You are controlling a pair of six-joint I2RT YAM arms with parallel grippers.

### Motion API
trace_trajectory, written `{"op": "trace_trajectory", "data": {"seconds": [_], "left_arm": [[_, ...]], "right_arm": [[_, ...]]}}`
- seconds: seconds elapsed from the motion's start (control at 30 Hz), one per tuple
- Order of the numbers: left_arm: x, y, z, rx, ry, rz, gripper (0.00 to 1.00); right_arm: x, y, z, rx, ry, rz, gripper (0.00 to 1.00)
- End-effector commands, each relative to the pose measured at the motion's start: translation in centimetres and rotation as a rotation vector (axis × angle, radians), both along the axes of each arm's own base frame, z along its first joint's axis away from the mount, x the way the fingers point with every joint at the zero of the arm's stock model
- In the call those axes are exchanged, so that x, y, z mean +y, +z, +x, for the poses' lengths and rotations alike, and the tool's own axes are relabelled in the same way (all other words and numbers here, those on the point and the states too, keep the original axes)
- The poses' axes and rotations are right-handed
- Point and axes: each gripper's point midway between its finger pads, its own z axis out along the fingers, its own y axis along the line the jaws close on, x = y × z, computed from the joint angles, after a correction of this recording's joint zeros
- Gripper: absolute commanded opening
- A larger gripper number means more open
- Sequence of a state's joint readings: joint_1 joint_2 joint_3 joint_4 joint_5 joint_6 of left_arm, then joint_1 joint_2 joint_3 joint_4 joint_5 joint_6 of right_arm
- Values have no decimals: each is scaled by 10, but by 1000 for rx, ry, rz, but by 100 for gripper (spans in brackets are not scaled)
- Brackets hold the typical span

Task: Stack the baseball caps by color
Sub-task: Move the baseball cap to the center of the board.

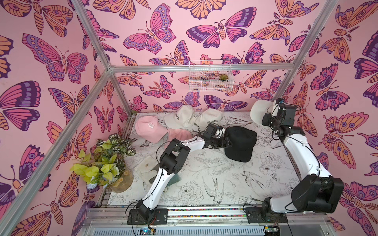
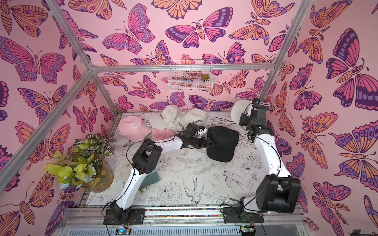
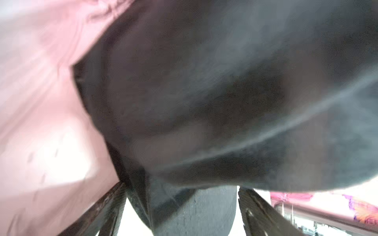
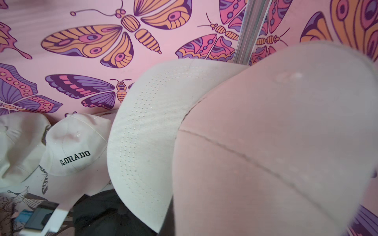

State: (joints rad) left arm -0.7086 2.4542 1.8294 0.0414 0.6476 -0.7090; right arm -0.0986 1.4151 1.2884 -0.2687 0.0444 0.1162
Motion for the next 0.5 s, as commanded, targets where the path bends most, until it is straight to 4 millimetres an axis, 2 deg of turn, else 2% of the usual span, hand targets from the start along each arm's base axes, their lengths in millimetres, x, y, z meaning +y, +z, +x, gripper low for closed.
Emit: {"op": "trace_trajectory", "data": {"seconds": [0.0, 0.13, 0.2, 0.27, 0.33, 0.47], "left_arm": [[-2, -40, 11, 95, 116, 76, 88], [-34, -23, 8, 84, 84, 16, 88], [-50, -14, -2, 86, 54, -9, 88], [-57, -6, -10, 78, 32, -21, 89], [-54, 4, -10, 45, 31, -20, 91], [-24, 27, -6, -104, 63, 47, 100]], "right_arm": [[0, 23, -1, -52, -1, 16, 1], [14, 29, 2, -73, 56, 84, 1], [22, 32, 4, -86, 93, 117, 1], [28, 35, 5, -92, 121, 139, 1], [31, 36, 4, -95, 135, 158, 1], [21, 38, -10, -110, 52, 176, 0]]}}
